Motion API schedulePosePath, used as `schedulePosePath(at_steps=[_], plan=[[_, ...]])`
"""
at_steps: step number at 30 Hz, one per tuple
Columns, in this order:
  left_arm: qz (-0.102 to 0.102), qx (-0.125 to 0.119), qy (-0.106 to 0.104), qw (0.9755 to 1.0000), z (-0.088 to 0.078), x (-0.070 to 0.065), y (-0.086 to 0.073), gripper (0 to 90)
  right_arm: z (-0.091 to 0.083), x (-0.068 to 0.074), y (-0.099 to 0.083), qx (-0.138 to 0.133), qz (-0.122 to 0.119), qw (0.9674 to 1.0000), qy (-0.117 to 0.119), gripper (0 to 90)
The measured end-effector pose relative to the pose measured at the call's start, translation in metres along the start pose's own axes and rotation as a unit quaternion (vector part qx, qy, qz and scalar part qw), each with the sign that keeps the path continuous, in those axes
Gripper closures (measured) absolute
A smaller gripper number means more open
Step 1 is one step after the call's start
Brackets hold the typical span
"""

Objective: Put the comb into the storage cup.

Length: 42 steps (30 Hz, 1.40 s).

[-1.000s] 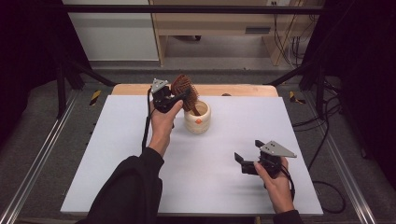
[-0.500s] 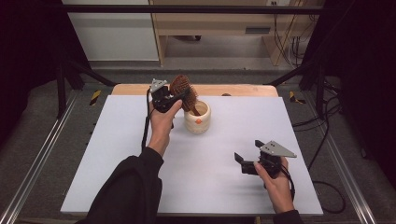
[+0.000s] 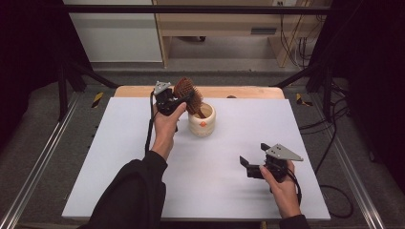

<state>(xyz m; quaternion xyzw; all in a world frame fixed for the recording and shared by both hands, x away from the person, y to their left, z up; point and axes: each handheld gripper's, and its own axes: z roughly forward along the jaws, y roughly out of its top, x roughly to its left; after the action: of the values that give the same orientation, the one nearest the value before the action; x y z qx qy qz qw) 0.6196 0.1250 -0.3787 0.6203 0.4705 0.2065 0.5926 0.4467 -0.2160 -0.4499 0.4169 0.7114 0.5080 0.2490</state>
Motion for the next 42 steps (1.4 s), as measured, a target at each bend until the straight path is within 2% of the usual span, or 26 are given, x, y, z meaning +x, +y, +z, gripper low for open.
schedulePosePath(at_steps=[5, 17, 27, 32, 42], plan=[[0.002, -0.002, 0.006, 1.0000, -0.0004, 0.0009, 0.0005, 37.8, 0.0001, 0.0000, 0.0000, 0.000, 0.000, 1.0000, 0.000, 4.0], [0.008, -0.002, 0.005, 1.0000, -0.0004, -0.0009, 0.0004, 33.6, 0.0003, 0.0004, -0.0002, 0.001, 0.001, 1.0000, 0.002, 4.0], [0.010, -0.004, 0.000, 0.9999, 0.0003, -0.0019, 0.0001, 26.9, 0.0010, 0.0009, -0.0003, 0.002, -0.001, 1.0000, 0.002, 4.0], [0.008, -0.009, 0.005, 0.9999, 0.0004, -0.0031, 0.0004, 19.6, 0.0009, 0.0006, -0.0004, 0.002, 0.000, 1.0000, 0.002, 4.0], [0.012, -0.011, 0.008, 0.9998, 0.0014, -0.0058, -0.0004, 14.1, 0.0009, 0.0009, -0.0004, 0.002, 0.000, 1.0000, 0.002, 4.0]])
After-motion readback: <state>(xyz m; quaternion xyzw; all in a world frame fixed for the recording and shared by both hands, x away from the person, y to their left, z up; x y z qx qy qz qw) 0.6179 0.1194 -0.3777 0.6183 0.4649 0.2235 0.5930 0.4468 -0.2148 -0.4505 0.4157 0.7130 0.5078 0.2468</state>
